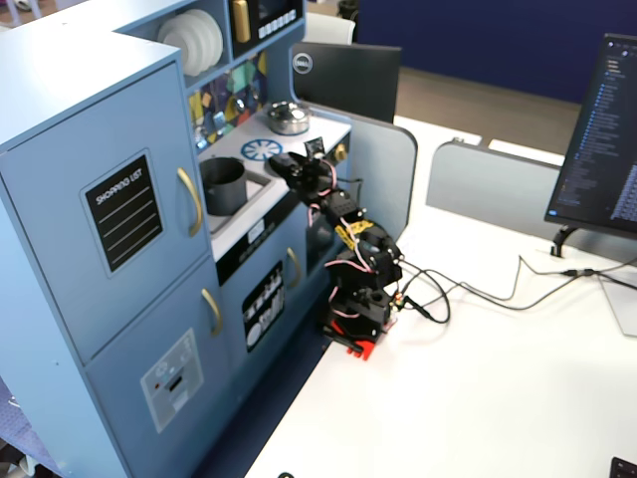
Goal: Pick up the lid from the counter and put it on the gray recipient
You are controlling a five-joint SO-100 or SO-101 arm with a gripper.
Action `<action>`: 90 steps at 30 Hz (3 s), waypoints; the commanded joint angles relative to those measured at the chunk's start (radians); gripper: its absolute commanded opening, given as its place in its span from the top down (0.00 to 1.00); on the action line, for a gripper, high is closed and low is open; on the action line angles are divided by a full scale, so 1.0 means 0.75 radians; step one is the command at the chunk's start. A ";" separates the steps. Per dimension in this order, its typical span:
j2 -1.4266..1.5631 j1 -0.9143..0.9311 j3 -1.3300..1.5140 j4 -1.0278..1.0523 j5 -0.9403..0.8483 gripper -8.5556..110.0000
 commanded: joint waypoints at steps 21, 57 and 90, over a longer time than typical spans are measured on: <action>-0.407 0.198 -0.104 -0.256 -0.006 0.68; -1.025 0.121 -0.475 -0.411 -0.035 0.80; -0.730 0.102 -0.503 -0.387 -0.027 0.93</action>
